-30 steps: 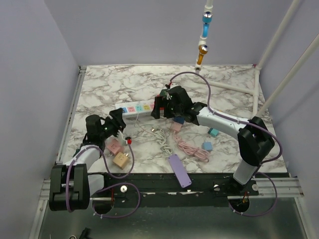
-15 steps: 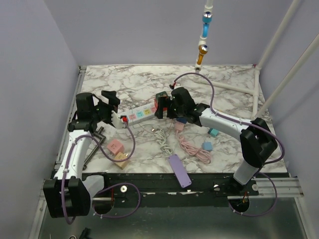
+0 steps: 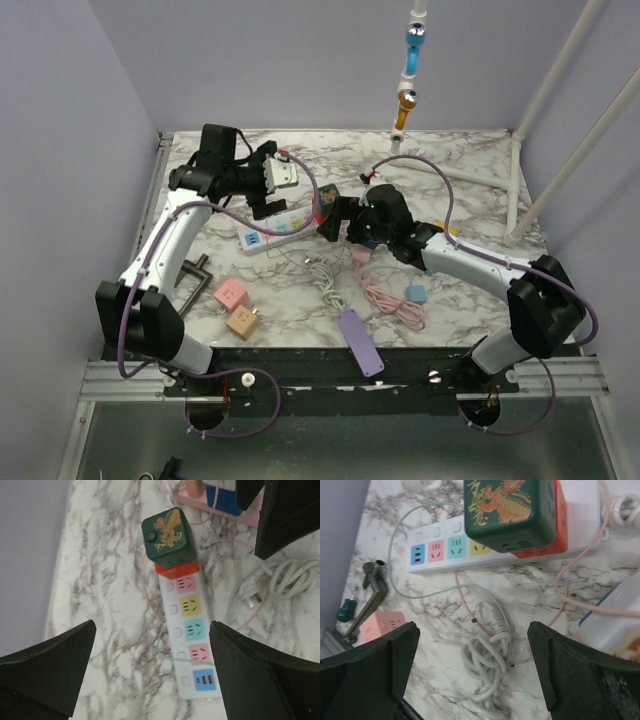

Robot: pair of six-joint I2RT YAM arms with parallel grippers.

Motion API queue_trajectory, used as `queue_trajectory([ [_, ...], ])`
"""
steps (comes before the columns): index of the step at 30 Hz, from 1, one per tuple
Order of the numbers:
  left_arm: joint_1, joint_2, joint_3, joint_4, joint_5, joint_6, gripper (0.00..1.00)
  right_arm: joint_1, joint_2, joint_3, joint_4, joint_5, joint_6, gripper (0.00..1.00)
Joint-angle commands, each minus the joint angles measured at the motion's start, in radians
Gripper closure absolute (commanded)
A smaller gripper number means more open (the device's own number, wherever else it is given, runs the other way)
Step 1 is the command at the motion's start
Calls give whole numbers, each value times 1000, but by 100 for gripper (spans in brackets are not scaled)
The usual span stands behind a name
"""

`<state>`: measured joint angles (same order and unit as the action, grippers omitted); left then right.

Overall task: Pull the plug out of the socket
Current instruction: Remove the plug from the socket.

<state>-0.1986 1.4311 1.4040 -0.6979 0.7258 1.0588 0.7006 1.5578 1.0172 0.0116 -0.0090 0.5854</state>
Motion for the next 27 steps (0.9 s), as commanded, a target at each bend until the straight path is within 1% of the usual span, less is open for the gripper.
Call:
queue_trajectory([
  [1,-40,141,87,-103,81,-249,1,-3,-115,-89,160,-116,56,0],
  [4,-65,205,85,-85,74,-205,2,-2,-197,-135,192,-92,64,0],
  [9,-89,305,86,-43,15,-170,2,-3,-298,-141,141,-14,34,0],
  [12,-91,358,119,-20,-7,-205,1,-3,-332,-134,103,63,10,0],
  [14,-91,368,139,0,6,-222,1,-3,-340,-132,75,110,6,0],
  [16,-95,374,143,12,25,-220,1,-3,-350,-141,74,123,-1,0],
  [19,-125,394,147,55,0,-256,1,-4,-360,-152,69,141,-1,0],
  [23,-162,406,103,207,-53,-382,2,-3,-389,-159,64,181,3,0],
  [25,-185,435,131,196,-91,-410,2,-3,-407,-160,59,201,2,0],
  [27,-208,463,173,157,-128,-393,2,-4,-423,-161,52,217,1,0],
])
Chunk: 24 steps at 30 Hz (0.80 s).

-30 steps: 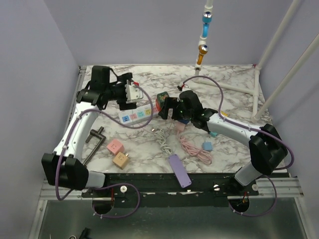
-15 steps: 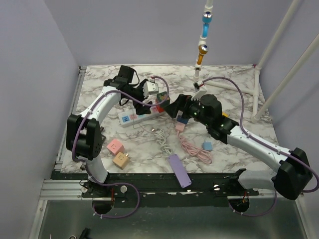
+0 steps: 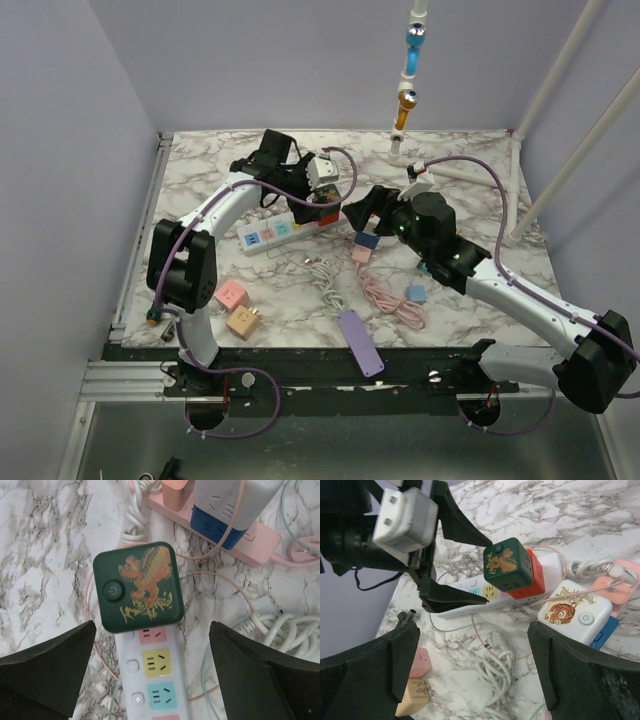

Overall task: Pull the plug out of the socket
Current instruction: Remove the plug from the socket.

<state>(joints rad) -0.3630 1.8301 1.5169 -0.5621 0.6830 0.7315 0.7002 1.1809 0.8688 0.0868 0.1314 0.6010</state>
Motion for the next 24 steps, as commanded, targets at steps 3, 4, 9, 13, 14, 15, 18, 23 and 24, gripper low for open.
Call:
queue_trajectory([
  [3,-62,88,84,6,-127,-69,1,-3,-62,-6,-31,95,-26,0],
  [4,-67,93,91,-2,-135,-64,1,-4,-65,-3,-32,98,-30,0],
  [9,-109,168,184,-86,-227,-69,1,-5,-71,14,-39,108,-38,0],
  [13,-127,237,266,-132,-321,-57,2,-5,-87,15,-38,110,-40,0],
  [14,-130,254,282,-145,-333,-56,1,-4,-91,14,-39,111,-41,0],
  [15,-131,267,301,-165,-340,-59,1,-4,-96,12,-39,112,-41,0],
  [18,-139,303,339,-225,-352,-74,2,-5,-107,9,-39,118,-43,0],
  [23,-143,339,362,-255,-397,-80,1,-6,-122,7,-39,129,-56,0],
  [24,-143,350,380,-273,-398,-79,2,-5,-124,7,-38,130,-56,0],
])
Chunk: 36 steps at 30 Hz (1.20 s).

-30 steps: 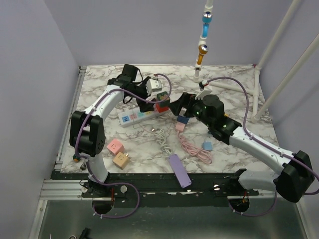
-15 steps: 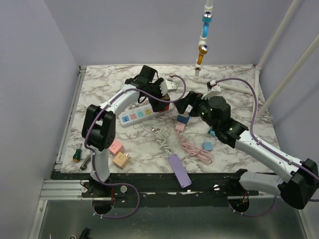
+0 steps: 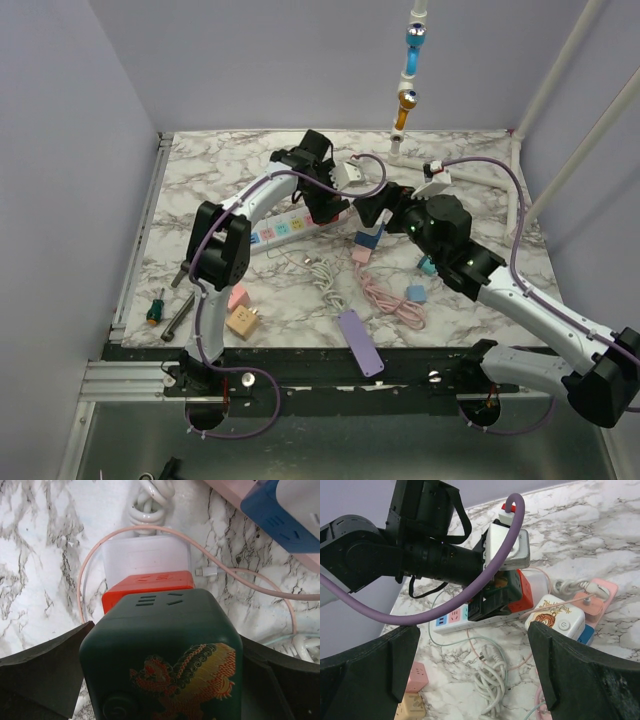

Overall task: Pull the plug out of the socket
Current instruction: Remove the plug from the socket.

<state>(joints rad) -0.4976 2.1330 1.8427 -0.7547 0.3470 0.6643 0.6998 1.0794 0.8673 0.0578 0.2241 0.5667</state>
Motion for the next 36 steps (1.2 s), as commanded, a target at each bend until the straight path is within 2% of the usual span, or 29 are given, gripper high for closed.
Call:
queue_trajectory([
  [1,-8,62,74,-97,-60,-12,1,-5,-25,7,-10,37,-21,0],
  [3,-8,84,117,-133,-49,-19,2,-5,-32,6,-10,43,-22,0],
  [10,-17,100,139,-155,-49,-45,28,-5,-49,-4,-9,53,-18,0],
  [12,-24,95,124,-151,-62,-53,38,-6,-52,-8,-9,53,-15,0],
  [18,-21,18,72,-97,-84,-77,100,-5,-62,-23,-6,58,-13,0],
  [28,13,-117,19,-28,-69,-91,100,-5,-62,-67,7,57,21,0],
  [36,47,-190,93,-90,-55,-62,100,-5,-18,-93,30,-33,58,0],
])
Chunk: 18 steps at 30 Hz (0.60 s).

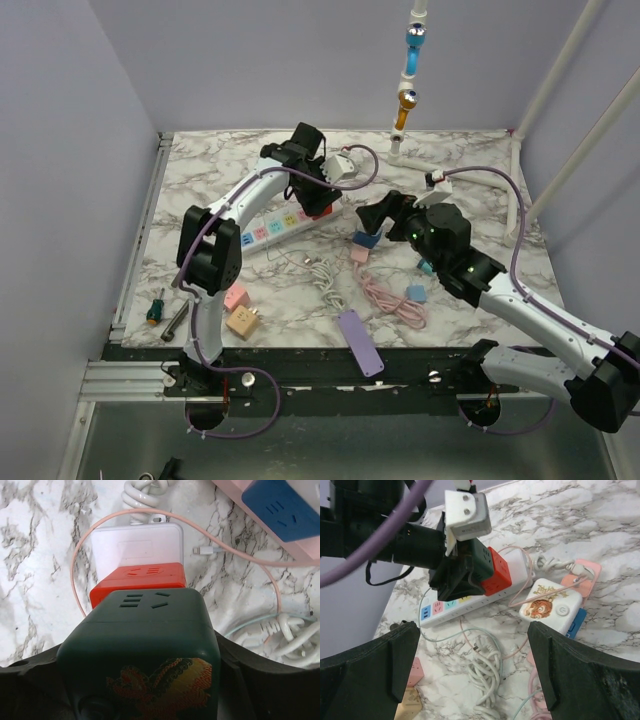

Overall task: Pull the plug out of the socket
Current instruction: Remove the plug from the socket.

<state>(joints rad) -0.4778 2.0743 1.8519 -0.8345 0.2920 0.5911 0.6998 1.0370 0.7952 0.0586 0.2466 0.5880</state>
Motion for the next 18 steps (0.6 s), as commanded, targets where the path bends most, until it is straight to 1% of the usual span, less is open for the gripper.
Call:
queue_trajectory([
  [1,31,-141,93,-20,2,8,100,-5,38,-24,40,-77,52,0],
  [4,43,-178,95,-48,16,4,100,-6,77,-28,75,-137,90,0],
  [12,59,-261,98,-81,47,1,100,-4,179,10,127,-209,137,0],
  [15,59,-261,125,-104,57,-10,100,-5,230,-6,204,-254,188,0],
  [18,59,-266,136,-118,67,-24,100,-4,298,-63,357,-299,256,0],
])
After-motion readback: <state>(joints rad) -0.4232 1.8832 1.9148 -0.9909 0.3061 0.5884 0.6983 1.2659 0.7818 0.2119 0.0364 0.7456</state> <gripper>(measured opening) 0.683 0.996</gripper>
